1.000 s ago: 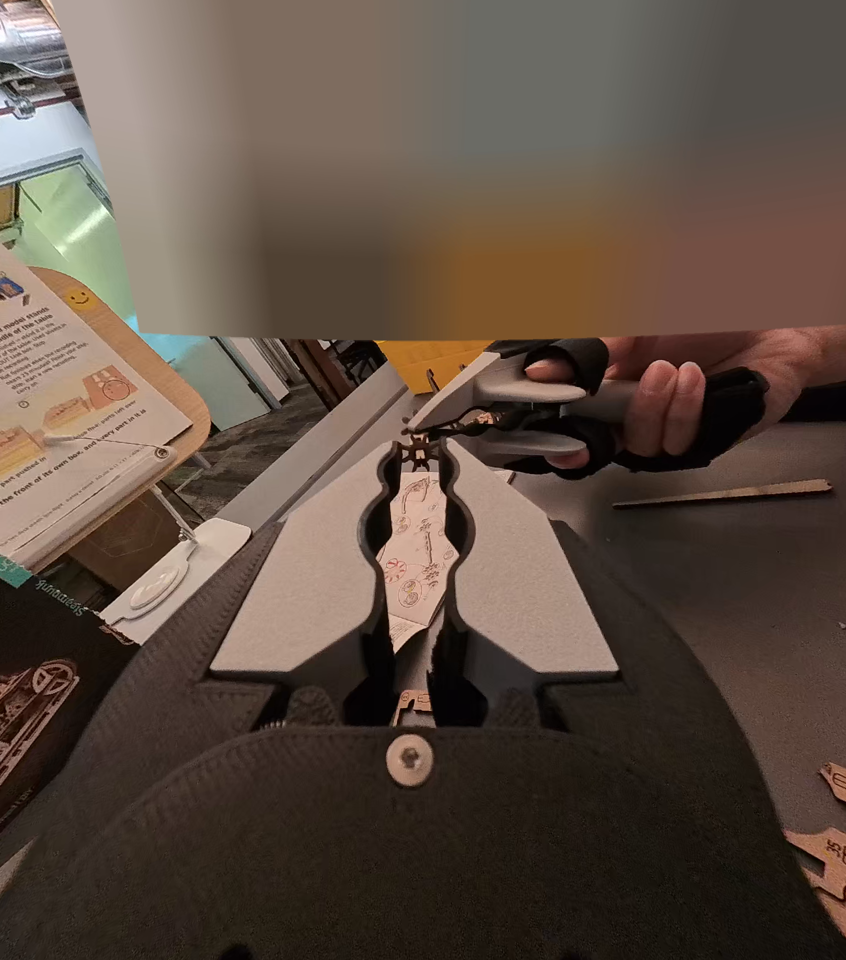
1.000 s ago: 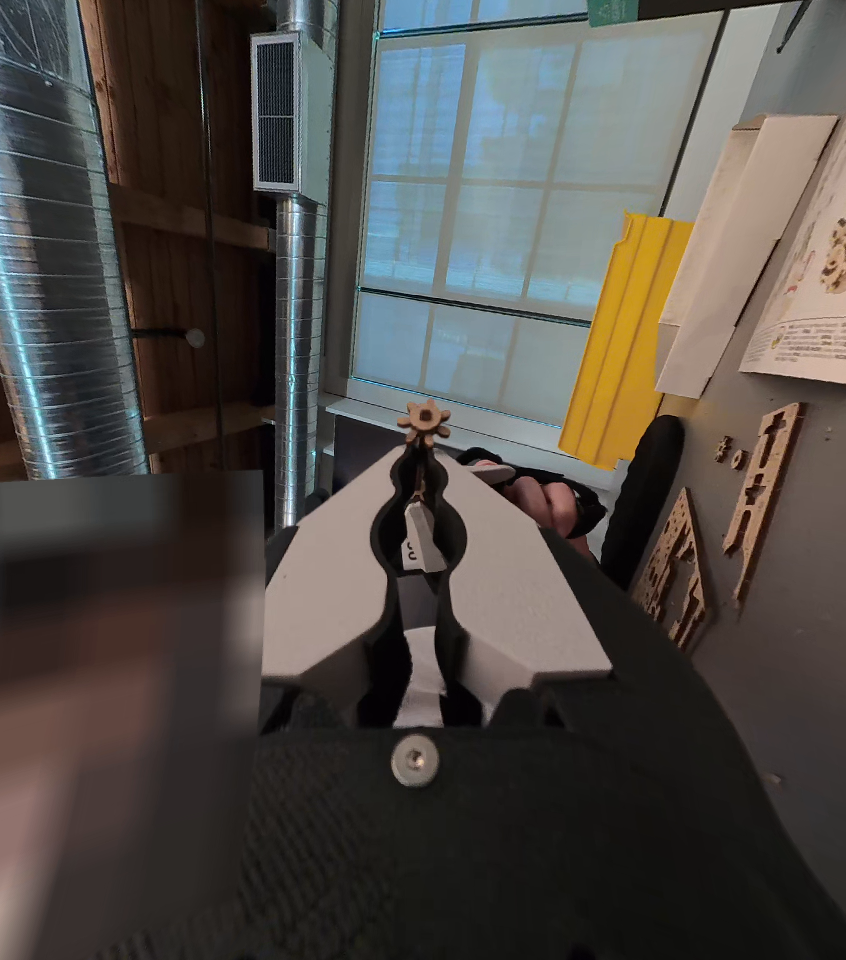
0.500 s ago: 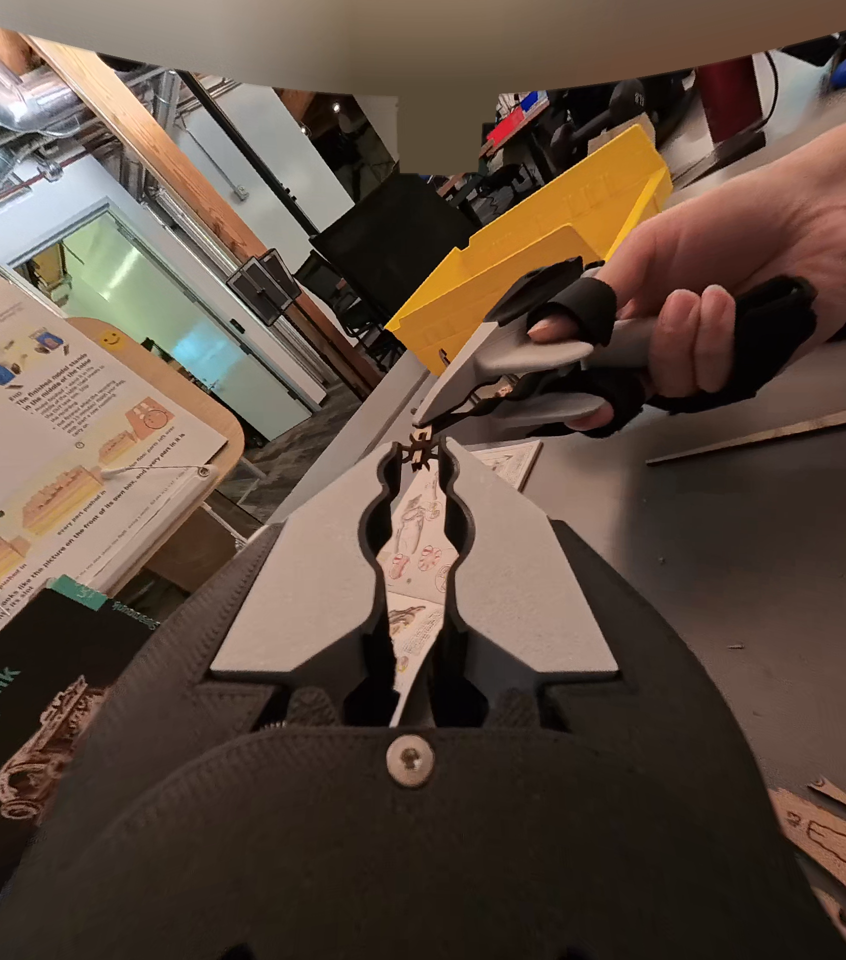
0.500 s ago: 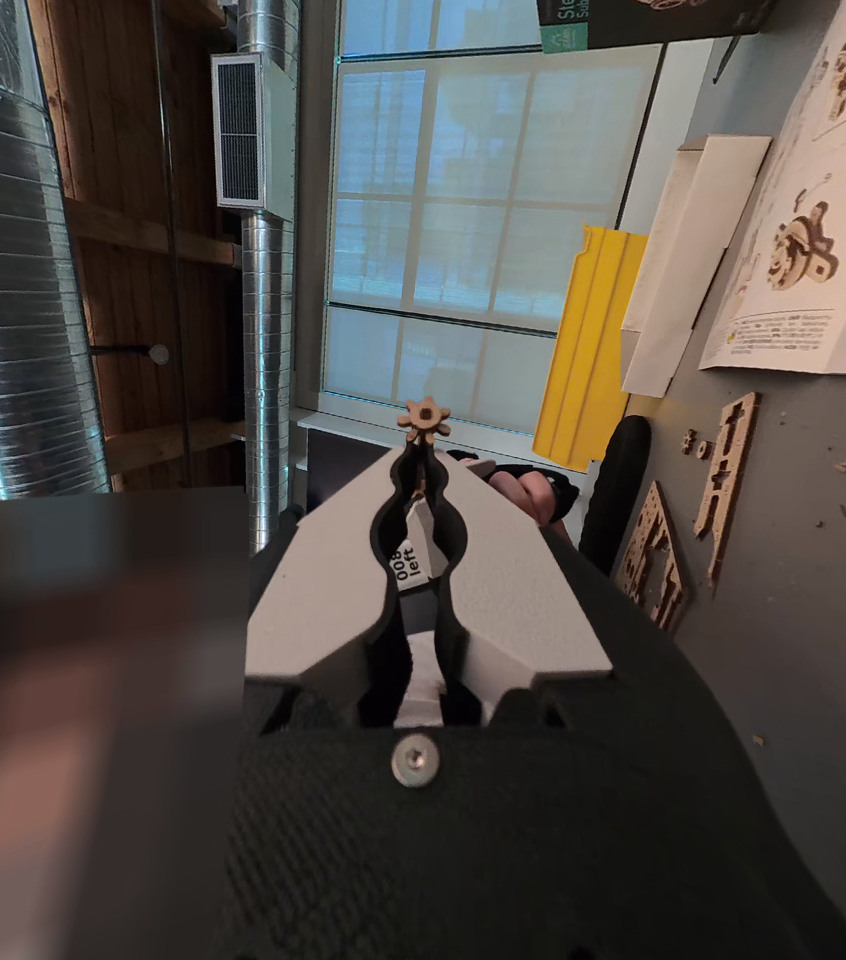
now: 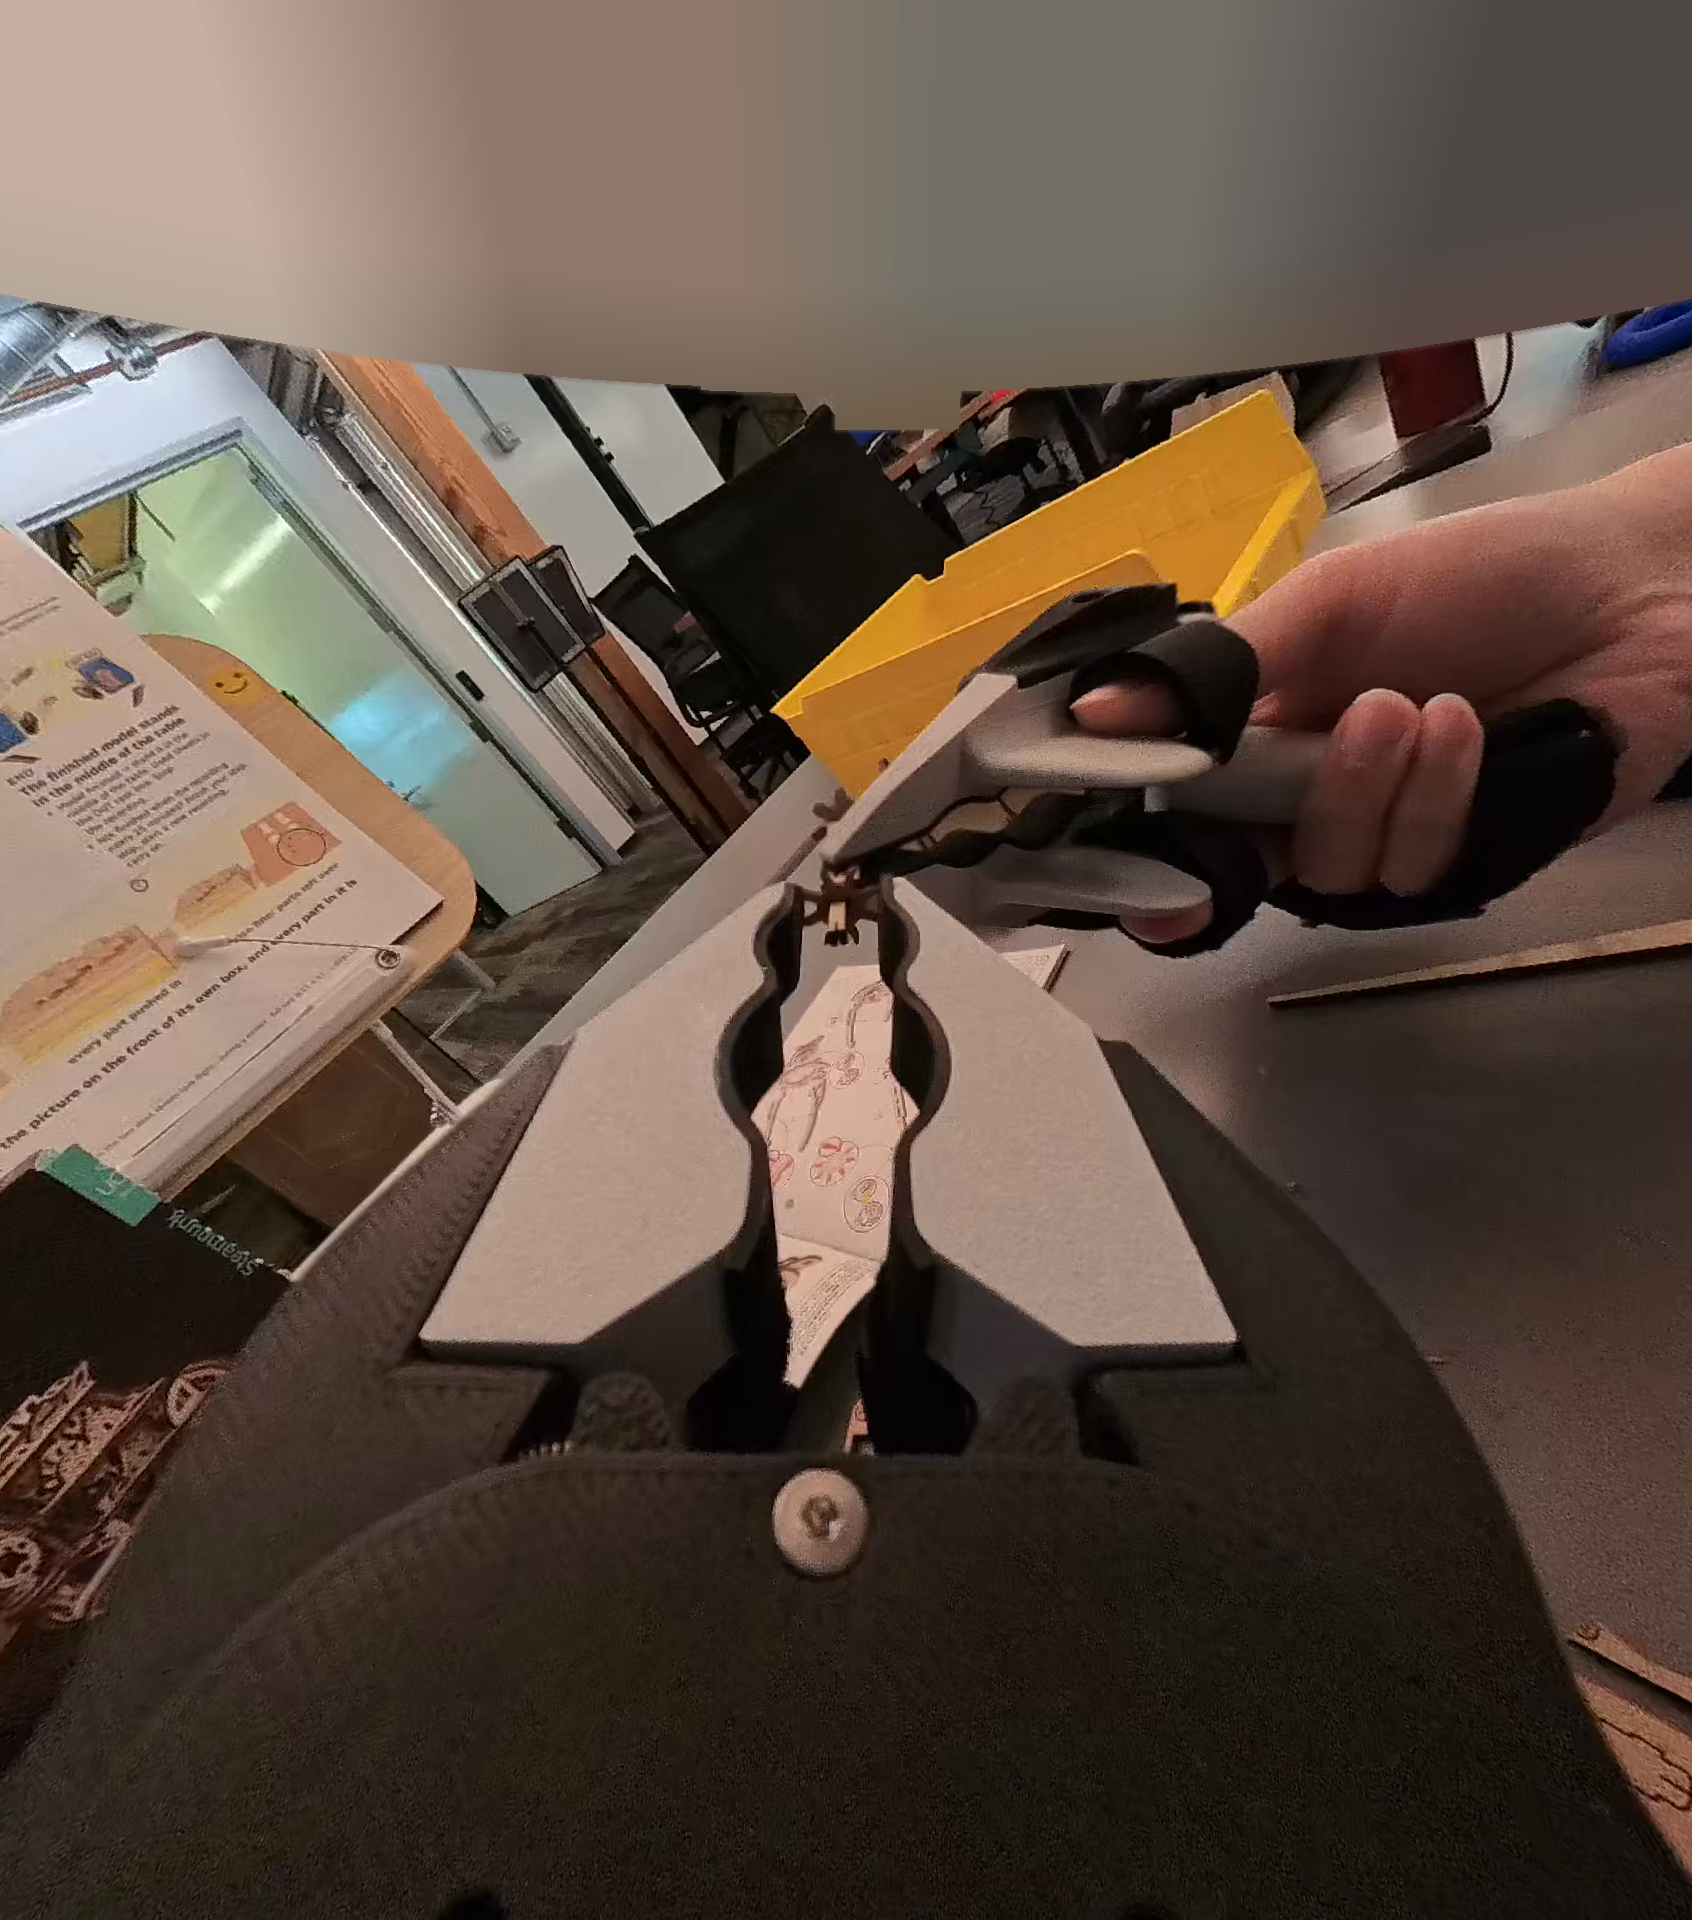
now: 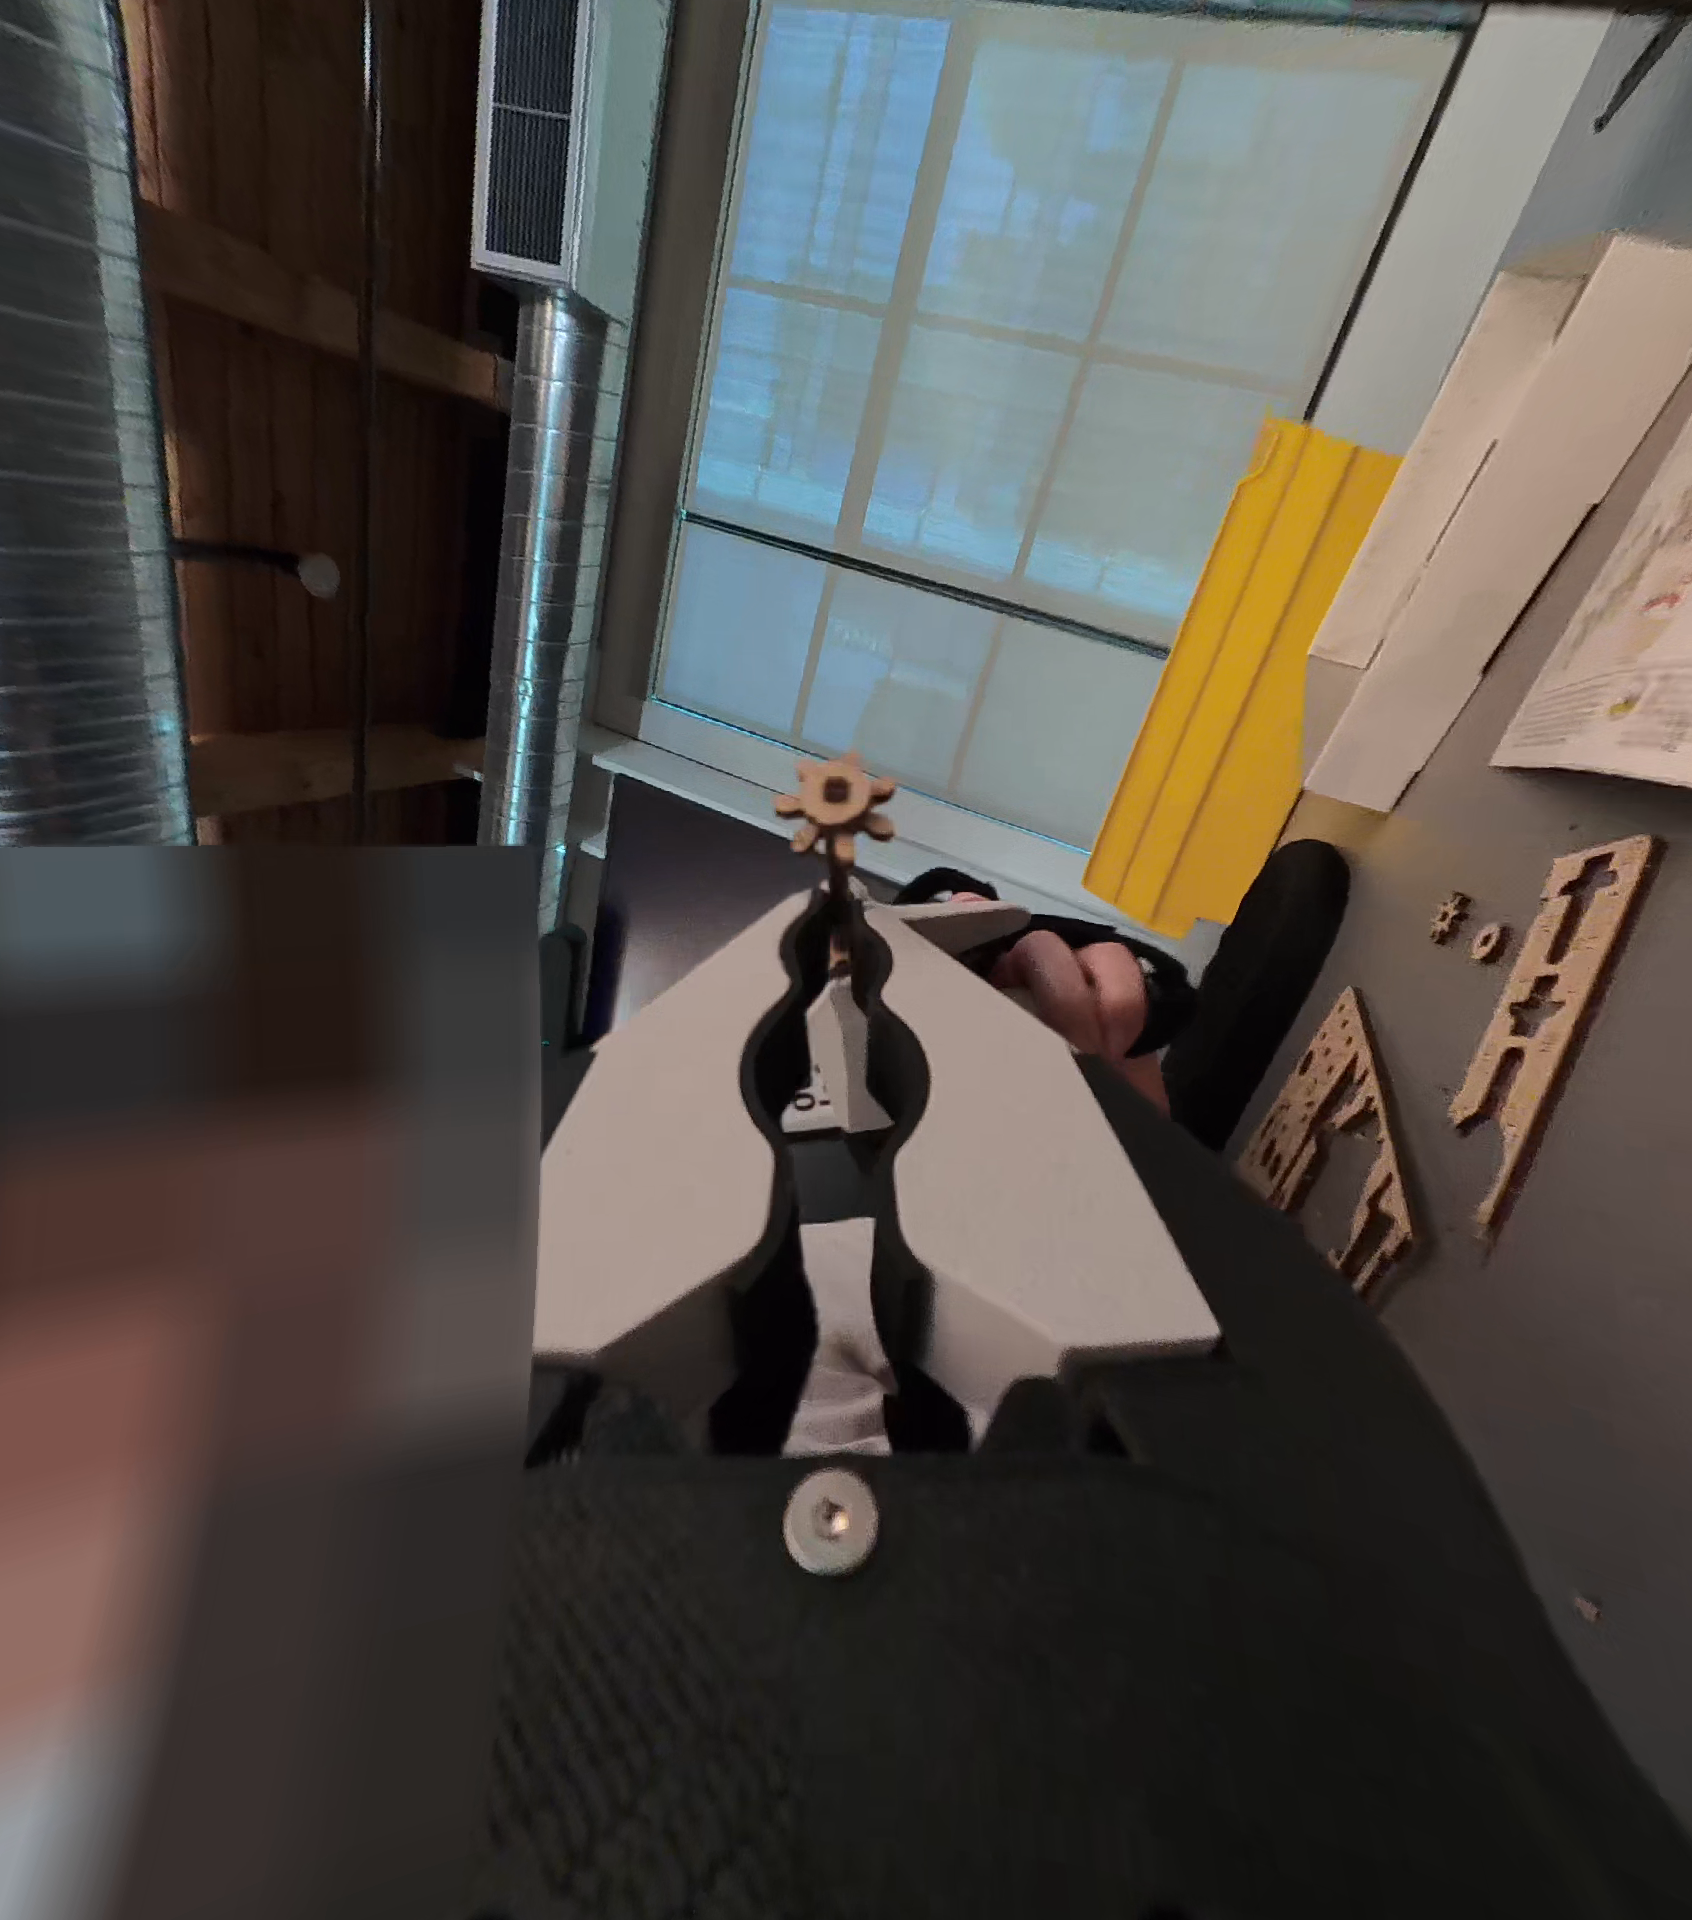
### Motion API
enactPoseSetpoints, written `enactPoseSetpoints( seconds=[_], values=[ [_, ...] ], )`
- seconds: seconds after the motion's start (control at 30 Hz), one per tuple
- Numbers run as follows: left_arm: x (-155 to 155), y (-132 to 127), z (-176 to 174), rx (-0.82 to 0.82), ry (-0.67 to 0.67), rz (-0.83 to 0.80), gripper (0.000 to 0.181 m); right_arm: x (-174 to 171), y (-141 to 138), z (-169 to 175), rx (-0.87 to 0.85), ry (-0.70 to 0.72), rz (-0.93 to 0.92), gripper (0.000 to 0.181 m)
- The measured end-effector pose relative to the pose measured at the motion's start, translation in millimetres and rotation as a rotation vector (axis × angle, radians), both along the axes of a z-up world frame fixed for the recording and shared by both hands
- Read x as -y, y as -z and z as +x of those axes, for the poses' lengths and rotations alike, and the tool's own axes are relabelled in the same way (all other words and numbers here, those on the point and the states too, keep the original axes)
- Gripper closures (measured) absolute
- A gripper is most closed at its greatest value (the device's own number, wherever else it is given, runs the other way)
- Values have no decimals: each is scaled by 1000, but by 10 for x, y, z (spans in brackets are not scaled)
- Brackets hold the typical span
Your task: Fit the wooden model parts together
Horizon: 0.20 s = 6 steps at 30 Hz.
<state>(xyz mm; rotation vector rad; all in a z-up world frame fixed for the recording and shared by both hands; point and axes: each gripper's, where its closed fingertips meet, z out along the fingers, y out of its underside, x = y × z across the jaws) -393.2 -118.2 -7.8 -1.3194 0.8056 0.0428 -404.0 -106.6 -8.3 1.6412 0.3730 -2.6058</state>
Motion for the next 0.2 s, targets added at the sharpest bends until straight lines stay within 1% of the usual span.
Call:
enactPoseSetpoints(
  seconds=[0.03, 0.2],
  values=[
    [2, -5, 1, -4, -4, 5, 169, 2, -4, 1, 0, 17, 20, 181],
    [21, -30, 10, 3, 5, 17, 170, 25, -44, 13, -26, 9, 40, 181]
  ],
)
